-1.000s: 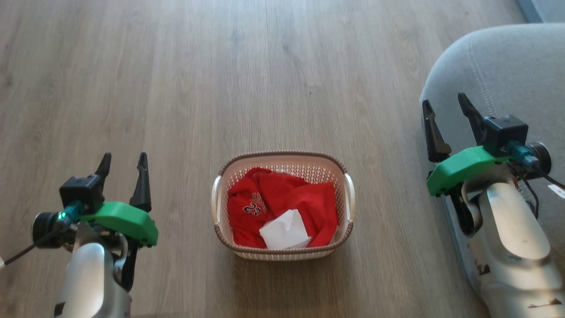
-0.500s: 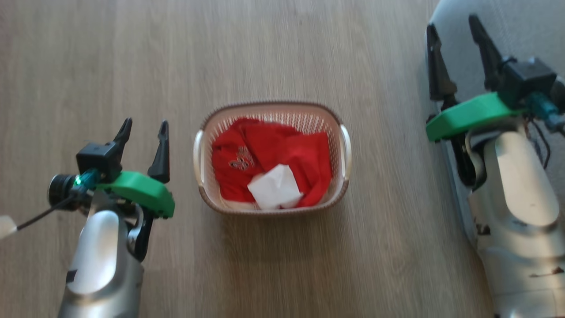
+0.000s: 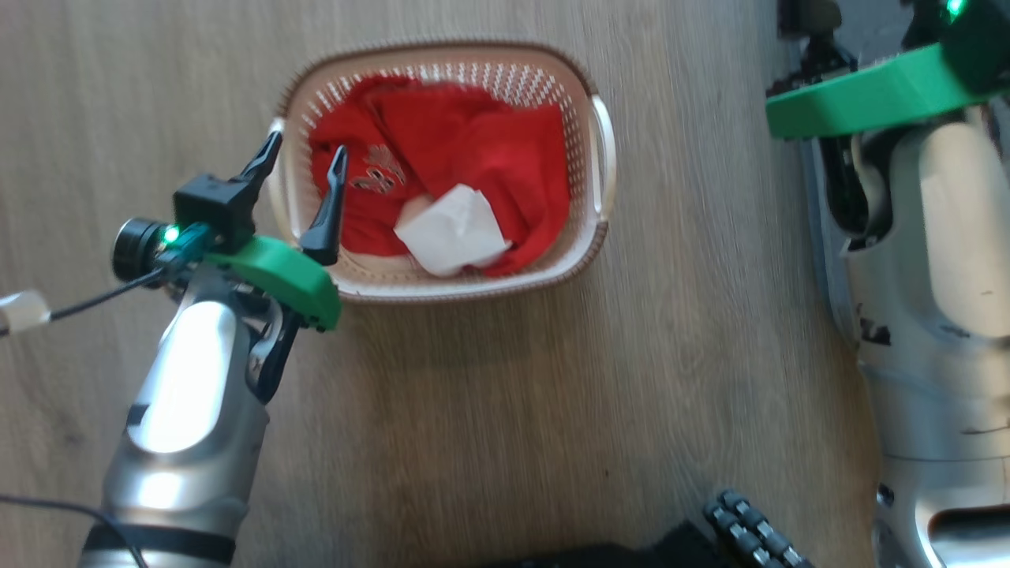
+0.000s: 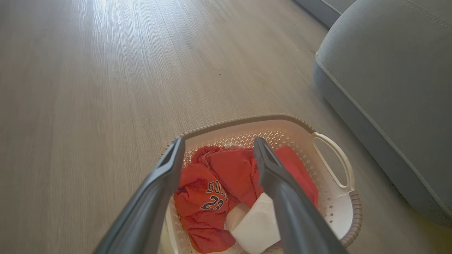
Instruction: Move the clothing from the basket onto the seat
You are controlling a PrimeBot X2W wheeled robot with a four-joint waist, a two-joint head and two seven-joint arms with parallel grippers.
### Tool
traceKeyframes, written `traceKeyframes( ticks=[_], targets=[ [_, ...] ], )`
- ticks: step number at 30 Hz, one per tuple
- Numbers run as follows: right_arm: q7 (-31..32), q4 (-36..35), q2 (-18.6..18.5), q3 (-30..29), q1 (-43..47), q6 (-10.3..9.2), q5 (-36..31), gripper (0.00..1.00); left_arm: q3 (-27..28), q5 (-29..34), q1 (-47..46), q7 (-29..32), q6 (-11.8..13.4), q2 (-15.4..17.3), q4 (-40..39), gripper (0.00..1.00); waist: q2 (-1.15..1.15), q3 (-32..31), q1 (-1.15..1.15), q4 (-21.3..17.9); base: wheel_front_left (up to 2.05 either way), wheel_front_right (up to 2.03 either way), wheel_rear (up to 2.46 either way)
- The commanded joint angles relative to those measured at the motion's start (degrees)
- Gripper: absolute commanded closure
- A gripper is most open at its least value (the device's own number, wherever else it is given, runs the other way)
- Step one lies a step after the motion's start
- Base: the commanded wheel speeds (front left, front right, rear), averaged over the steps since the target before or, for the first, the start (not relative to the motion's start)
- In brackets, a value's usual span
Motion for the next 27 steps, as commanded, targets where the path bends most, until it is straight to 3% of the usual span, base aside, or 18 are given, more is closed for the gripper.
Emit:
traceKeyframes(
  ticks=[1,13,27],
  targets=[
    [-0.51,-2.96,1.07,1.44,-1.45,-0.01,0.82,0.0,-0.6,-1.23,-1.54,-0.72,-0.07,2.07,-0.51,0.0,0.0,5.03,-0.01,-2.35,0.0,0.0,0.0],
    [-0.51,-5.56,1.09,3.91,-3.04,-0.01,5.71,0.0,-14.87,-4.37,-11.37,-0.72,-0.07,6.46,5.62,0.0,0.0,14.65,-0.01,-8.19,0.0,0.0,0.0],
    [-0.51,-7.43,1.09,6.69,-2.42,-0.01,12.82,0.0,-28.6,-5.71,-21.09,-0.72,-0.07,11.74,11.49,0.0,0.0,20.59,-0.01,-15.56,0.0,0.0,0.0]
  ],
)
